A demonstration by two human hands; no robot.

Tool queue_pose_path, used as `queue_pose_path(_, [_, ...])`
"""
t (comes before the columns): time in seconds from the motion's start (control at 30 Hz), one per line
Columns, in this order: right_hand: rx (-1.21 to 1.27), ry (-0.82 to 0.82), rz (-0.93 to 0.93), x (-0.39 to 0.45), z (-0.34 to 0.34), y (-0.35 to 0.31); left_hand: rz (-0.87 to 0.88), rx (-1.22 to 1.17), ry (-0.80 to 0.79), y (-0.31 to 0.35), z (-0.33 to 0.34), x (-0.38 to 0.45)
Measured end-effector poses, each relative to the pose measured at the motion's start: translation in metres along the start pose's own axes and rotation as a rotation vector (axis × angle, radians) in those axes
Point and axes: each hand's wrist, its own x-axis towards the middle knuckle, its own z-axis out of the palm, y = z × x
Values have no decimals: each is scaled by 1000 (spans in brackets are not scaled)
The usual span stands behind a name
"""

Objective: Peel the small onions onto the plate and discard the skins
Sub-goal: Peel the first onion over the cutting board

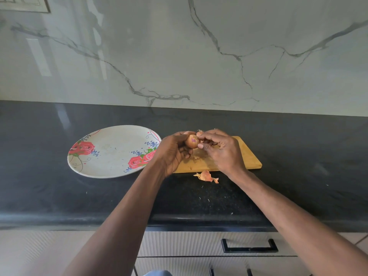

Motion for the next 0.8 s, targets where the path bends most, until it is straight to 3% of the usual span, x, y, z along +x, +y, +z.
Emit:
queue_pose_path(0.57, [97, -72, 122, 5, -7, -11, -10, 53, 47, 2, 2, -4])
queue_pose_path(0.8, [-36, -86, 127, 6, -5, -8, 10, 77, 9, 3, 4, -8])
